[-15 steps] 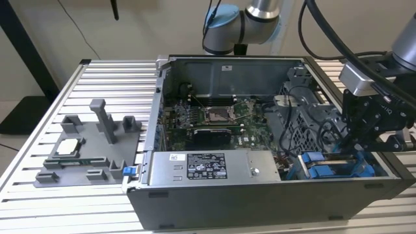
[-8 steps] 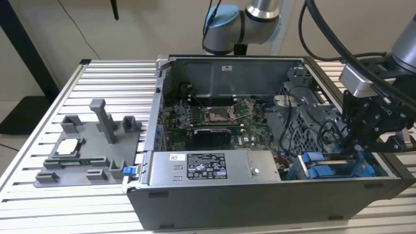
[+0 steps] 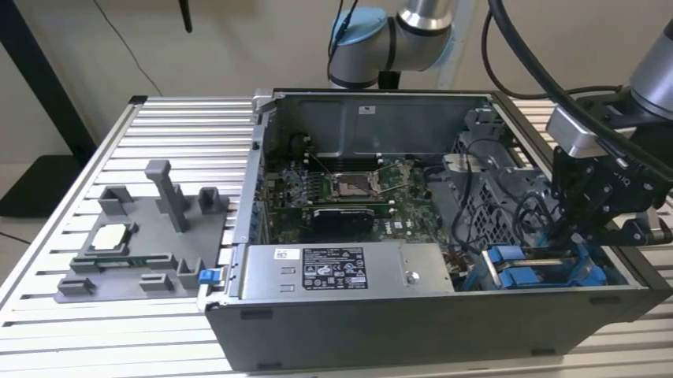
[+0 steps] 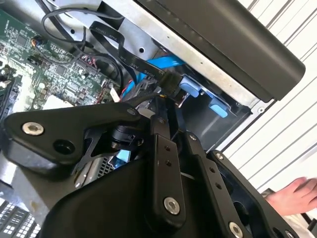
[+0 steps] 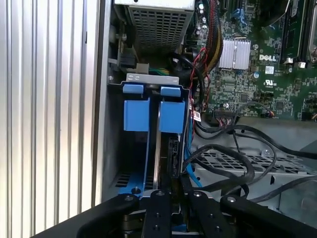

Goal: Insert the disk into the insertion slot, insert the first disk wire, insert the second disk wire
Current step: 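Insert the first disk wire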

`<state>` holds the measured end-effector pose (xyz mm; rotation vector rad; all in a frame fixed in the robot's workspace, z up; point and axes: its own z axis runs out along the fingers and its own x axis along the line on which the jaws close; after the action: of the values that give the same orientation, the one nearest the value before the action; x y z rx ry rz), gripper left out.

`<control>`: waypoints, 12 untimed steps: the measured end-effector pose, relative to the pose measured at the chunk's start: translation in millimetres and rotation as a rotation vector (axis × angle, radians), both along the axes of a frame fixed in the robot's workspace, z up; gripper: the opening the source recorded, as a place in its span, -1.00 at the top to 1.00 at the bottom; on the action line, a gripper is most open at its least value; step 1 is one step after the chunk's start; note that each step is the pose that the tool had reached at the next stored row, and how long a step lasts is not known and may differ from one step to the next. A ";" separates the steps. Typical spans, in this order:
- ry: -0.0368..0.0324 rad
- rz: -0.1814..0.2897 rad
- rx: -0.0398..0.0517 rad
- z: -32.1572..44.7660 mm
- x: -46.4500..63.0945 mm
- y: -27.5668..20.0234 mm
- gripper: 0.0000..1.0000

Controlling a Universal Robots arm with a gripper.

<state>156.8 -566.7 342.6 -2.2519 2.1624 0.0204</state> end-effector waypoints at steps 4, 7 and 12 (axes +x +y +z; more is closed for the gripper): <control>0.0000 0.000 0.0001 -0.7 0.0 0.1 1.00; 0.0000 0.000 0.0001 -1.8 0.0 0.1 1.00; 0.0000 0.000 0.0003 -4.2 0.0 0.4 1.00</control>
<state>156.8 -566.3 338.3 -2.2518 2.1621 0.0208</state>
